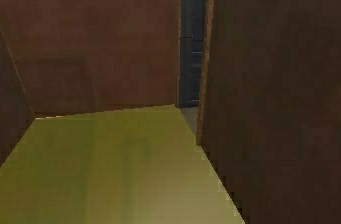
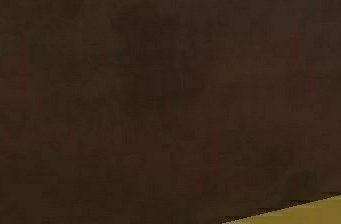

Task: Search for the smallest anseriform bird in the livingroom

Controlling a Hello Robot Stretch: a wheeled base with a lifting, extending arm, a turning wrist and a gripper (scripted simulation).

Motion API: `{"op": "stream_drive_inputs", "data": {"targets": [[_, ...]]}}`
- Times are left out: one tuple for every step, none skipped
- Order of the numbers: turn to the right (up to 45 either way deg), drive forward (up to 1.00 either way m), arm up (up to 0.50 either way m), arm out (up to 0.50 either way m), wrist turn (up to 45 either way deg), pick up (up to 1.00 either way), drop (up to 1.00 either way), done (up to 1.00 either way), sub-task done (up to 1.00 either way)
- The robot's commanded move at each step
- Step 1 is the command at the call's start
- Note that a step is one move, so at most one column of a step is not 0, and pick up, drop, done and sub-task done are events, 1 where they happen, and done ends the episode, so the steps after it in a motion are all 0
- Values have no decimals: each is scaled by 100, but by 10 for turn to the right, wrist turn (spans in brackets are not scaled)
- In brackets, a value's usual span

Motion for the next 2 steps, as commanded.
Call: {"op": "stream_drive_inputs", "data": {"targets": [[-30, 0, 0, 0, 0, 0, 0, 0, 0], [0, 100, 0, 0, 0, 0, 0, 0, 0]]}}
